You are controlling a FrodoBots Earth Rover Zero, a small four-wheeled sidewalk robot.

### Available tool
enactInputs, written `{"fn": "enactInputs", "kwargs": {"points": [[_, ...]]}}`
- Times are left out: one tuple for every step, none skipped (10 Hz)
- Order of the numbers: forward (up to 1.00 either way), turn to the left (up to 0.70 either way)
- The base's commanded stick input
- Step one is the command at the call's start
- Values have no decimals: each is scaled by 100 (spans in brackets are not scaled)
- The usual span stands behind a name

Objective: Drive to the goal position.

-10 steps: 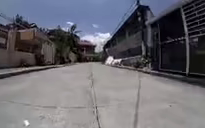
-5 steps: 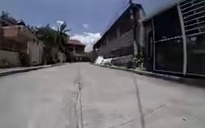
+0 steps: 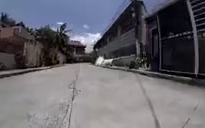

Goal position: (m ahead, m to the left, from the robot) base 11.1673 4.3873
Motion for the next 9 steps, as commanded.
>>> {"fn": "enactInputs", "kwargs": {"points": [[100, 13], [100, 13], [100, 13], [100, 12], [100, 5], [100, -3], [100, -11], [100, -18], [100, -26]]}}
